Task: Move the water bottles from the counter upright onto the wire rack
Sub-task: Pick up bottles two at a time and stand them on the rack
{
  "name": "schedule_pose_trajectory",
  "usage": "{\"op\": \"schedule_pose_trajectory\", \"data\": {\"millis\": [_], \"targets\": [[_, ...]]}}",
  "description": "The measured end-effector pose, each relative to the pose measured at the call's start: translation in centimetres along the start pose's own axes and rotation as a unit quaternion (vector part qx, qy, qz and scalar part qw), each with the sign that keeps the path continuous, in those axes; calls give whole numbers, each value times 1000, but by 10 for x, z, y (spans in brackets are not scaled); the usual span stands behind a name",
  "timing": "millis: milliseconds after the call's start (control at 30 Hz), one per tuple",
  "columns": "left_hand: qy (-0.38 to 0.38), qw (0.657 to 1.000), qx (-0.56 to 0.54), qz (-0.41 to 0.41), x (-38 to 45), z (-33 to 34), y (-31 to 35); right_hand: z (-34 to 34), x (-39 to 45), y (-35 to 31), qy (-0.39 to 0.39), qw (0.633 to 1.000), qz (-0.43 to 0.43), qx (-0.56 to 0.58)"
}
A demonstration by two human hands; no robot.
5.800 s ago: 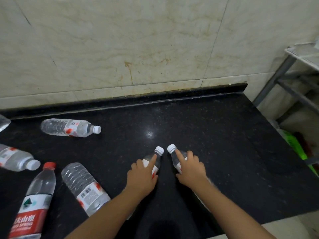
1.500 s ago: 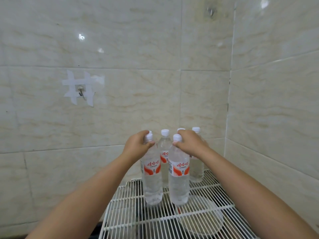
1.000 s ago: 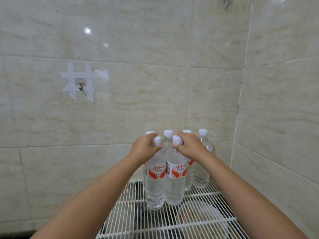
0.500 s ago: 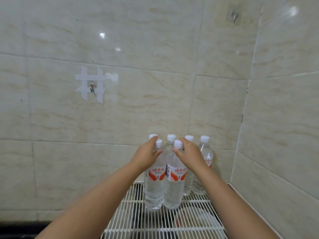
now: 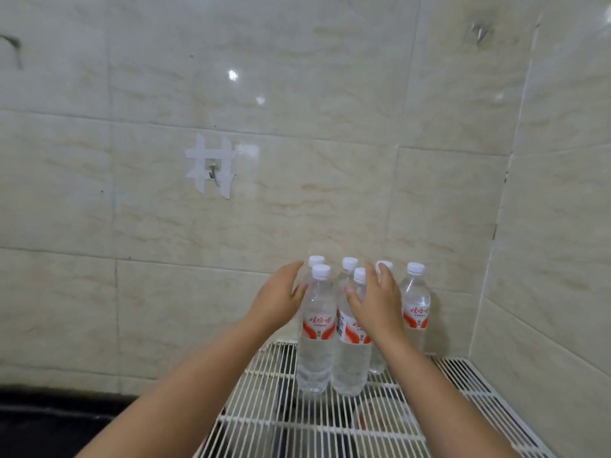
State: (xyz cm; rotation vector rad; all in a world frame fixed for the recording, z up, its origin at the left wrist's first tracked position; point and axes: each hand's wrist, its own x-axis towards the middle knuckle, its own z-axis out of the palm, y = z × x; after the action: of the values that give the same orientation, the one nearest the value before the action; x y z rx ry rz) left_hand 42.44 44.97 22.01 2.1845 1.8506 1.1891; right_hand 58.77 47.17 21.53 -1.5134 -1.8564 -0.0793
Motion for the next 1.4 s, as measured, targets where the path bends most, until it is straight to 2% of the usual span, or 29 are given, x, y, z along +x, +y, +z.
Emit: {"op": "schedule_pose_trajectory", "data": {"millis": [100, 200, 300, 400, 500, 600, 700, 967, 1133, 1400], "targets": [[-10, 993, 113, -17, -28, -18, -33, 7, -20, -22, 30, 998, -45, -29], [-34, 977, 205, -54, -72, -49, -72, 26, -38, -62, 47, 990, -123, 43], [-63, 956, 264, -110, -133, -92, -117, 50, -67, -123, -44, 980, -180, 77], [-79, 927, 331, -160, -204, -148, -169, 84, -107, -199, -99, 957, -268, 52], [-75, 898, 382, -206, -278, -209, -220, 118, -165, -277, -124, 940, -308, 83], [-82, 880, 386, -264, -352, -266, -262, 148, -228, -352, -179, 929, -298, 129], [-94, 860, 385, -322, -417, -311, -300, 178, -283, -418, -235, 911, -314, 130], [-103, 823, 340, -443, -540, -382, -386, 246, -378, -556, -351, 862, -342, 129], [-82, 804, 297, -508, -577, -408, -450, 307, -397, -622, -405, 836, -349, 124], [-94, 773, 288, -558, -561, -453, -578, 430, -382, -721, -460, 833, -296, 87]]}}
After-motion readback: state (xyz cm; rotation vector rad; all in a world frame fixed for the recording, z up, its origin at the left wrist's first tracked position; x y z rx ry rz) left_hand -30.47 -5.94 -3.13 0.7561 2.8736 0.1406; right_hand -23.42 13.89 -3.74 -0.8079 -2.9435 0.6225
